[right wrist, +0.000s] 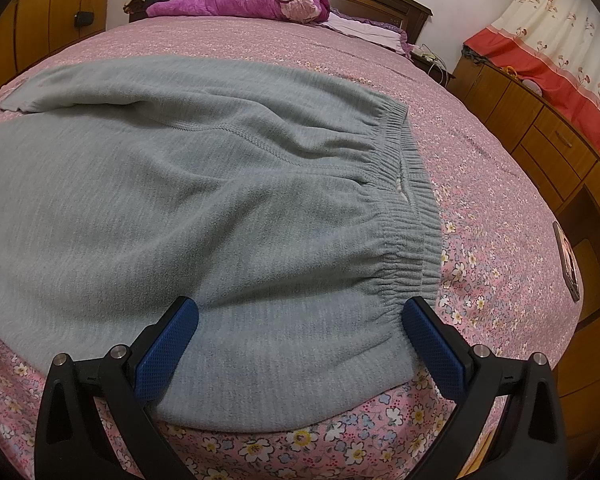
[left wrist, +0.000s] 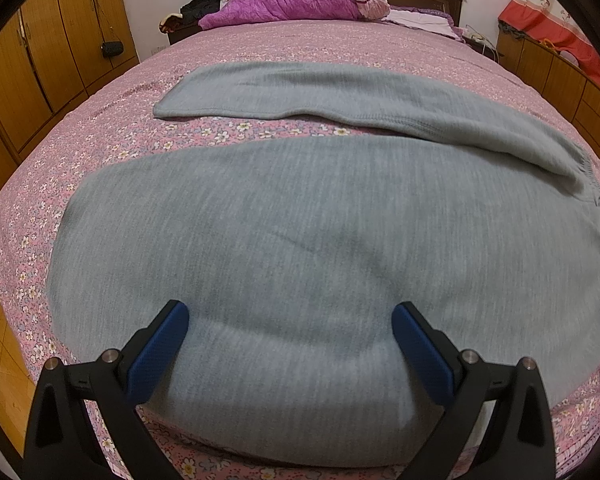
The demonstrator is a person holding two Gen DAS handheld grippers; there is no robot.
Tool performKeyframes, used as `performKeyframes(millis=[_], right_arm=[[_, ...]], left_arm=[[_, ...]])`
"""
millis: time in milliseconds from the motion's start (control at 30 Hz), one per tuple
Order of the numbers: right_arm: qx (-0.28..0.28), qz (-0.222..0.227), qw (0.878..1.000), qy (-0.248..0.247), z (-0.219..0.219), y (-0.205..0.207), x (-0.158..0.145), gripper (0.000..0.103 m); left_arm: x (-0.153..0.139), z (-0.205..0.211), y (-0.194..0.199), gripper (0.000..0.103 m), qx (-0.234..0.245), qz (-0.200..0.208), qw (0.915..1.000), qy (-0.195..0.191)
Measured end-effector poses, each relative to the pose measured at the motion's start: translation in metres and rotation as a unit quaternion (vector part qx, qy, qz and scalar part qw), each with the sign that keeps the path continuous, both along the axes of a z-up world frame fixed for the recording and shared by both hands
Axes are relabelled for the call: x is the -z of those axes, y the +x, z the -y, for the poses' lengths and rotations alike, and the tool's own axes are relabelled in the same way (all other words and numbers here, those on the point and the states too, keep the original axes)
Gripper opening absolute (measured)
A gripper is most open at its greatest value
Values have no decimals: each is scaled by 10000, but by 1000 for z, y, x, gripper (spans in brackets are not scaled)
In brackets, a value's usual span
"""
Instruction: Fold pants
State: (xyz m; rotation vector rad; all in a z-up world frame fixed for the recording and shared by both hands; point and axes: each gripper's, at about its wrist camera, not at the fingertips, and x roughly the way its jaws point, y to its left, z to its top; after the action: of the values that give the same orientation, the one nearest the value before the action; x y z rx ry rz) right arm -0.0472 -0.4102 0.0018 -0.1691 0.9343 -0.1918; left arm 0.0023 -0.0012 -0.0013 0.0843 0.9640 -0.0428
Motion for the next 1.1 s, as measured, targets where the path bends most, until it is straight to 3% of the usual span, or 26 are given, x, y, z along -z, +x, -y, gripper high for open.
performKeyframes(millis=[767, 1100], right_arm=[[-10, -52, 10000, 64, 2, -1, -4, 99], [-195, -198, 9987, 425, 10, -3, -14, 99]], left_arm=[[-6, -2, -8, 103, 115, -36, 9999, 15], [-32, 6, -18, 103, 614, -44, 9977, 298]])
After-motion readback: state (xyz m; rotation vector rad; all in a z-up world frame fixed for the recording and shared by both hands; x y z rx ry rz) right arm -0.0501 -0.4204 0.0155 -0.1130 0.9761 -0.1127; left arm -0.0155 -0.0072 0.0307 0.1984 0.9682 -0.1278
